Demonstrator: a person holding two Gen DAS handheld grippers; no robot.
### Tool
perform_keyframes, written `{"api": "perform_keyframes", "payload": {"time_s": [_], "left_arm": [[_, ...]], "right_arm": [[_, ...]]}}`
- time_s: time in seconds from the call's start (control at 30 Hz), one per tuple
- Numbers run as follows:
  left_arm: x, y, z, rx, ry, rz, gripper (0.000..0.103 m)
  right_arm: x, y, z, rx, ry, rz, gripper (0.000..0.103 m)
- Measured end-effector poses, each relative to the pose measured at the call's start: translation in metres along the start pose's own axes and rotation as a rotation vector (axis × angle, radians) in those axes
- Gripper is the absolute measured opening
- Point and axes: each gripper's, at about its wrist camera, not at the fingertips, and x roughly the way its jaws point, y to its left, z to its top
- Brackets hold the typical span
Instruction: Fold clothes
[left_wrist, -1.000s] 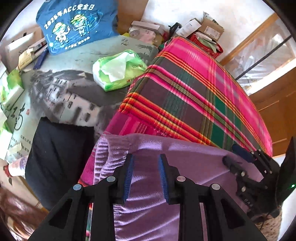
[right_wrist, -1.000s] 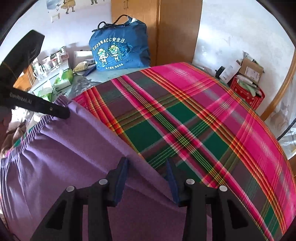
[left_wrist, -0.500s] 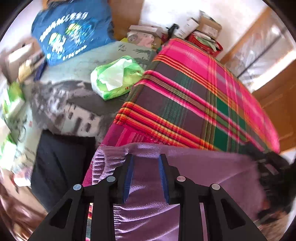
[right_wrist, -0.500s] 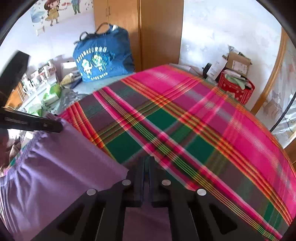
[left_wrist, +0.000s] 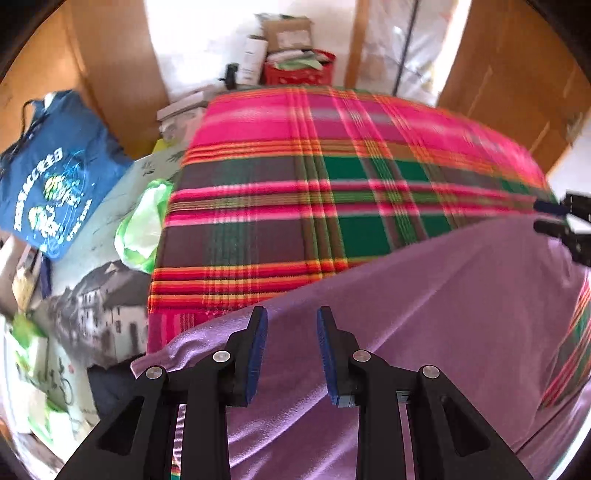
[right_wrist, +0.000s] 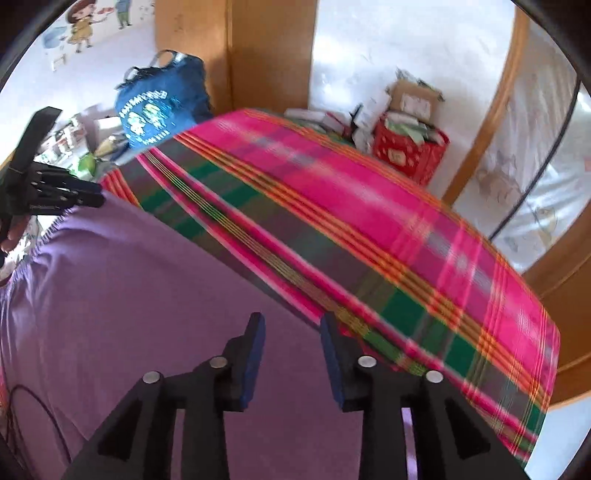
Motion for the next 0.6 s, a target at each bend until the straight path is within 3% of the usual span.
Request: {"api": "perform_keyframes", "payload": {"time_s": [0.2,0.6], "left_arm": [[0.007,0.0,-0.005,0.037,0.026,-0.007,0.029],[0.008,0.001,-0.008,0.074,0.023,-0.01,0.029]], "right_arm": [[0.018,-0.011,-0.006,0.02,0.019,-0.004,0.036],[0.029,0.052,0.039,-0.043,-0.086,0.183,0.036]]}}
